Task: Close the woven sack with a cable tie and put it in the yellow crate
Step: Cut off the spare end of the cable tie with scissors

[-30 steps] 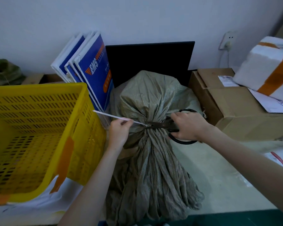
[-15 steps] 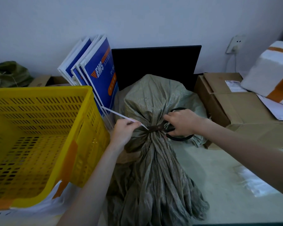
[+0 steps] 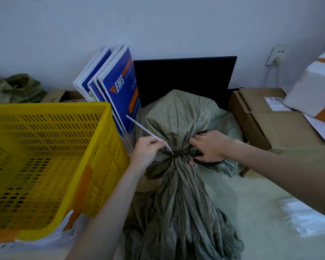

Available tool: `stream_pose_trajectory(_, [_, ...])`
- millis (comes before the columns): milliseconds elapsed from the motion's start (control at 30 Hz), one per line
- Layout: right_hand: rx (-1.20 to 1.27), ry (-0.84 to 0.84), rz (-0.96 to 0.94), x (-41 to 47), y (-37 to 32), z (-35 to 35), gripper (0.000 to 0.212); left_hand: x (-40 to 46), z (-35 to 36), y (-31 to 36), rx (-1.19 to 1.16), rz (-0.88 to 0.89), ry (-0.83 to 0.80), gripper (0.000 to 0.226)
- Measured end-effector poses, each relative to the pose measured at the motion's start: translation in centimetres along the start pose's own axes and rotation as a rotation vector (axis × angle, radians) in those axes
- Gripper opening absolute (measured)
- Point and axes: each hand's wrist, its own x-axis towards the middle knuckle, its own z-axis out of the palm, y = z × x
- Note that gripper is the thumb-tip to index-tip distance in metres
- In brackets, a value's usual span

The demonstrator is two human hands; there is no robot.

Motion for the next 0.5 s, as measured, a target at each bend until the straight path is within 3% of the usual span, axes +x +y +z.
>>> stream_pose_trajectory(500, [0.029,-0.076,-0.029,-0.44,-0.06,0.25,0.076,-0.22,0.04,0.47,-0.06,-0.032,0.029,0.012])
